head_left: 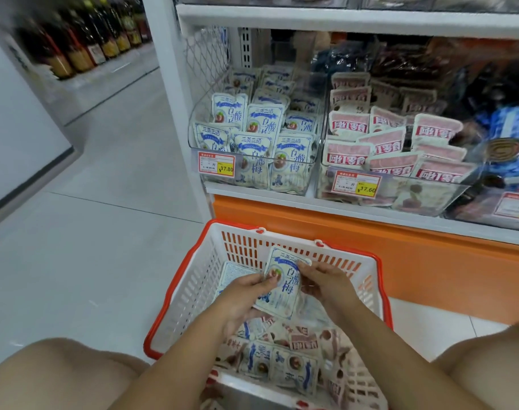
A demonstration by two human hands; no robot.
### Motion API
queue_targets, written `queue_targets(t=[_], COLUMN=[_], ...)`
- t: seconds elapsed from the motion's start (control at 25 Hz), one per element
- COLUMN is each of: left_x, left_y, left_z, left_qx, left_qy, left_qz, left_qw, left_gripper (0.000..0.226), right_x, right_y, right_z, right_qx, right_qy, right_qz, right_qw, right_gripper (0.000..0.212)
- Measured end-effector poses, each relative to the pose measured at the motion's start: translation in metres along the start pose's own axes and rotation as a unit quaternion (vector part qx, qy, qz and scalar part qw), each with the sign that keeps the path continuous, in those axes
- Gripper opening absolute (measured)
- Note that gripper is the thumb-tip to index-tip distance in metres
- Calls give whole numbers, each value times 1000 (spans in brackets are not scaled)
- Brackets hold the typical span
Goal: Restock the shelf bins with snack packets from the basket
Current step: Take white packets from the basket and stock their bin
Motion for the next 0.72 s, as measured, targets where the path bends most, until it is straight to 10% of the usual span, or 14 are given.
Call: queue_targets(t=[0.44,0.64,0.72], left_x=[-63,-86,-67], left_y=[61,43,31], left_z=[-155,-258,-267], left_qx=[170,453,509], left_qy=[240,502,485], left_qz=[44,-167,-189], left_qw=[955,717,685], left_gripper=[26,52,60], right_x=[-48,-24,8], right_y=[-6,-43,-56], right_z=[185,318,354], right_qx=[-266,-207,-254], right_qy=[-181,-255,-262], right_qz=[-25,-157,-225], right_qw=[947,931,903], right_gripper=[21,23,27])
Point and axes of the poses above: each hand's wrist, its own x-axis towards the middle knuckle, its own y-axis out of the palm, z = x × y, the point moved 9 cm from there along x, towards the middle knuckle, and after that the axes turned 15 degrees about -x, right-handed, at the moved point
